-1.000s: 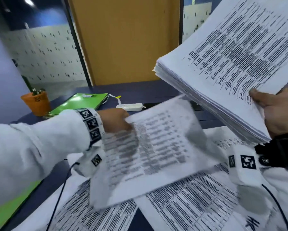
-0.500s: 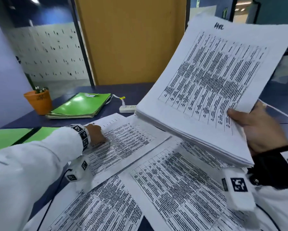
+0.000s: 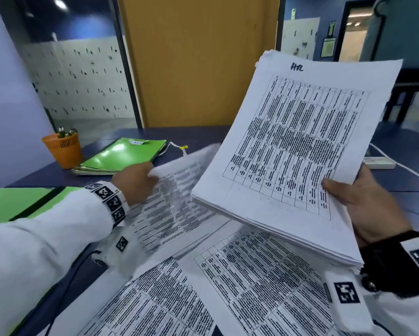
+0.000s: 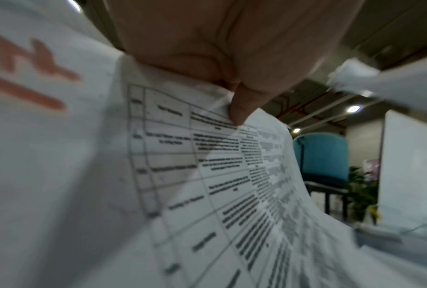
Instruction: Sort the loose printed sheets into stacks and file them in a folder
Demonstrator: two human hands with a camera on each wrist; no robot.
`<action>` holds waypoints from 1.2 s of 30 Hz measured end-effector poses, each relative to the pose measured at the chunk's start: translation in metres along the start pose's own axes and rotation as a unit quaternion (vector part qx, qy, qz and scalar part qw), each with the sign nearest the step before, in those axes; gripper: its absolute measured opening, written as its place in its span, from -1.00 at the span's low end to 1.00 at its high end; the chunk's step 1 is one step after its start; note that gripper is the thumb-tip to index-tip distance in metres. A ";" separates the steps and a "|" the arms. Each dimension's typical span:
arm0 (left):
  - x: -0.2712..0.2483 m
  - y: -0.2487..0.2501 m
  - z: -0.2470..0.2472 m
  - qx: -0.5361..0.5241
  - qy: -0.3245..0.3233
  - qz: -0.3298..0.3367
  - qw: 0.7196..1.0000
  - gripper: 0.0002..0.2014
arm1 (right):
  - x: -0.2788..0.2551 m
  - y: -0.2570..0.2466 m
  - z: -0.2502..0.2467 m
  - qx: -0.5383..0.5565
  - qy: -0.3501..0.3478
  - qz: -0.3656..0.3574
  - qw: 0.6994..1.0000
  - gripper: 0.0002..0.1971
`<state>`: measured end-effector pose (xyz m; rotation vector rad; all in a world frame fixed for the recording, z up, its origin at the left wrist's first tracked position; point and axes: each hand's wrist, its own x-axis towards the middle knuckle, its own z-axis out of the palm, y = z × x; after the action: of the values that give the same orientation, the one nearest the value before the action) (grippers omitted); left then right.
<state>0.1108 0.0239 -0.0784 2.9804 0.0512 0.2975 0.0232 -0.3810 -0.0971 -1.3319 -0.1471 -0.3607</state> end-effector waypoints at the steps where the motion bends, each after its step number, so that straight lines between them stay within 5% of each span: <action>1: -0.003 0.001 -0.008 -0.042 0.021 0.012 0.999 -0.83 | -0.001 0.002 0.001 0.000 -0.004 0.002 1.000 -0.53; 5: -0.030 0.014 -0.045 -0.246 0.087 0.052 0.964 -0.87 | -0.007 0.000 0.014 -0.002 -0.026 0.009 1.000 -0.50; 10: -0.066 0.050 -0.036 -0.624 -0.019 0.014 0.781 -0.75 | -0.014 0.001 0.024 0.001 -0.063 0.009 0.998 -0.53; 16: -0.081 0.068 -0.003 -0.725 -0.037 0.007 0.688 -0.73 | -0.017 0.002 0.028 -0.010 -0.079 0.002 0.997 -0.49; 28: -0.093 0.084 0.005 -0.723 -0.043 -0.016 0.689 -0.67 | -0.027 -0.008 0.035 -0.056 -0.083 -0.036 0.994 -0.45; 36: -0.097 0.093 0.004 -0.692 -0.041 0.071 0.717 -0.59 | -0.030 -0.006 0.037 -0.073 -0.105 0.018 0.992 -0.51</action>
<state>0.0186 -0.0736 -0.0872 1.4652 -0.2861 0.1038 -0.0037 -0.3414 -0.0921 -1.5156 -0.2768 -0.2025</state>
